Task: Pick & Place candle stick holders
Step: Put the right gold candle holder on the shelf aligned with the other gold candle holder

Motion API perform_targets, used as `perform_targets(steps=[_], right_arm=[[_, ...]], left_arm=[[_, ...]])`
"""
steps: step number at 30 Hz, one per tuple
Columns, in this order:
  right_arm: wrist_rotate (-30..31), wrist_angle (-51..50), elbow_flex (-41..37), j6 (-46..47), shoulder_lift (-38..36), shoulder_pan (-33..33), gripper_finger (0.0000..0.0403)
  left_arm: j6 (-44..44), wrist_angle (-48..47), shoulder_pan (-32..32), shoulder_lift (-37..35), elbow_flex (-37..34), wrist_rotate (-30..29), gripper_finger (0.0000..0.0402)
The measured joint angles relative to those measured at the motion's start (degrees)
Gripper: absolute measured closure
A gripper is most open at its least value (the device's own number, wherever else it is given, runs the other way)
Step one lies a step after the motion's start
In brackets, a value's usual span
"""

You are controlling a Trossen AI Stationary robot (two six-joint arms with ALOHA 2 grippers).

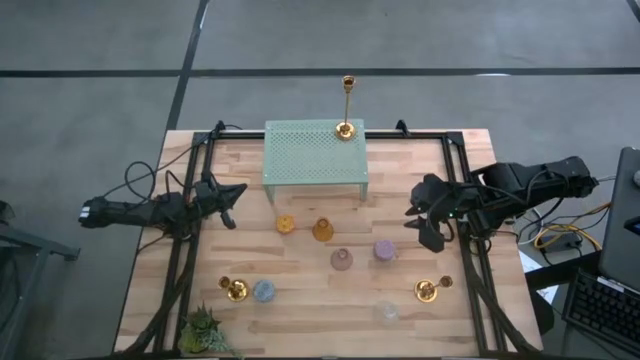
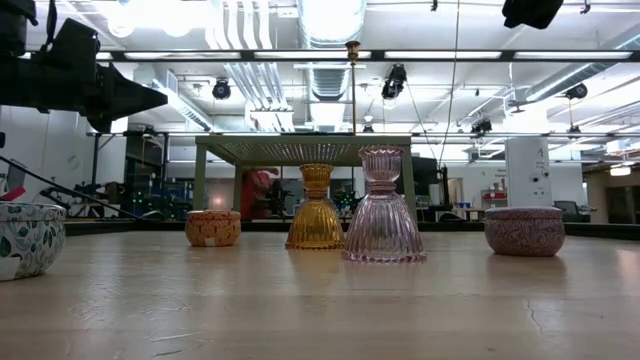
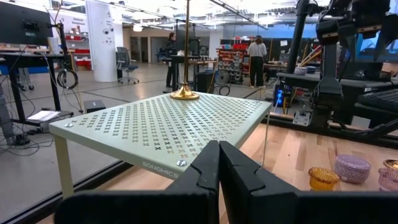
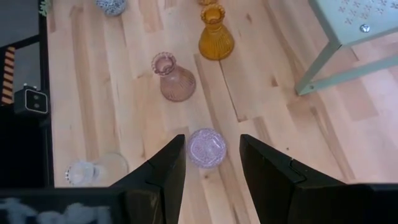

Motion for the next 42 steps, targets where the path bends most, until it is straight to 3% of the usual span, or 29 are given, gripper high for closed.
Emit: perform_targets(steps=[30,36,42], right_arm=[[0.2,0.0,0.4,6.6,-4.3,7.4,0.0273],[-0.4,-3.5,0.4,13.6,-4.4,10.7,0.0279],[-3.3,-13.0,0.3,27.7,-4.3,15.0,0.0278]], left_arm=[[0.0,0.0,0.0,0.0,0.0,0.0,0.0392],[0.0,0.0,0.0,0.0,0.0,0.0,0.0392],[0.0,0.0,0.0,0.0,0.0,0.0,0.0392]])
